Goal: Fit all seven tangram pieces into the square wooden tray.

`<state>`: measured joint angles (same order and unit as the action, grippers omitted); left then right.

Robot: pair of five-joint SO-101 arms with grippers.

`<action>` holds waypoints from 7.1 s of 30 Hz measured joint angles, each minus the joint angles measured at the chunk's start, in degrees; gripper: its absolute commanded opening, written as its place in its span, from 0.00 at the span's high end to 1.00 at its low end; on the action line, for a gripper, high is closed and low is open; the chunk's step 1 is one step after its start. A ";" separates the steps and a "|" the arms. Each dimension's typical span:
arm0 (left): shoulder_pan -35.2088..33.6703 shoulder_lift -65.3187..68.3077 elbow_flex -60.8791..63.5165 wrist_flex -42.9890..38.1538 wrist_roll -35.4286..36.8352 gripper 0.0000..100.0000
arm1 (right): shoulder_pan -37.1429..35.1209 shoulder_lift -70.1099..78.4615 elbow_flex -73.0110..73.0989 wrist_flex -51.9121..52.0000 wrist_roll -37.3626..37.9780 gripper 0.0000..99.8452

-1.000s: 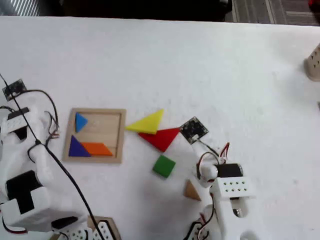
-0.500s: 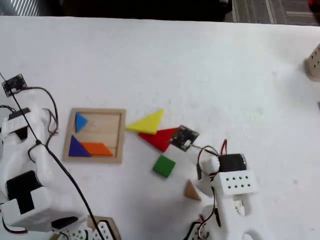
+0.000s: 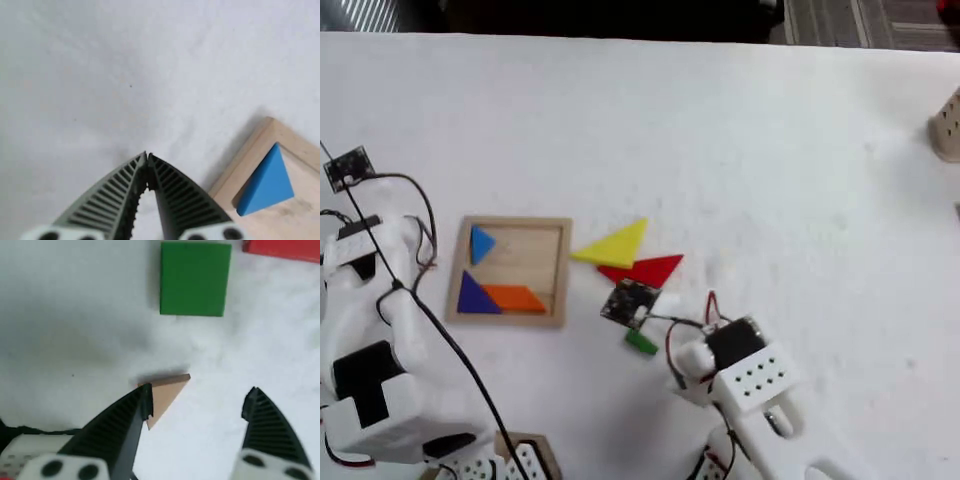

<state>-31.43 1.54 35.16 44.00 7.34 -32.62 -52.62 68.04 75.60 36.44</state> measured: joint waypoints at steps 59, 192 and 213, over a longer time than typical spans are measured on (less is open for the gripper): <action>0.26 0.00 0.00 -2.46 -3.43 0.97 | -6.86 40.53 -13.89 -1.23 -2.99 0.80; 0.26 0.00 0.00 -2.64 -3.96 0.97 | 6.59 39.38 -14.42 -21.71 15.21 0.90; 0.26 0.00 0.00 -2.64 -3.96 0.97 | 6.68 39.30 -16.53 -21.63 6.95 0.98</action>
<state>-31.16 1.54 35.16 41.36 3.38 -25.93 -13.32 51.52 53.98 43.38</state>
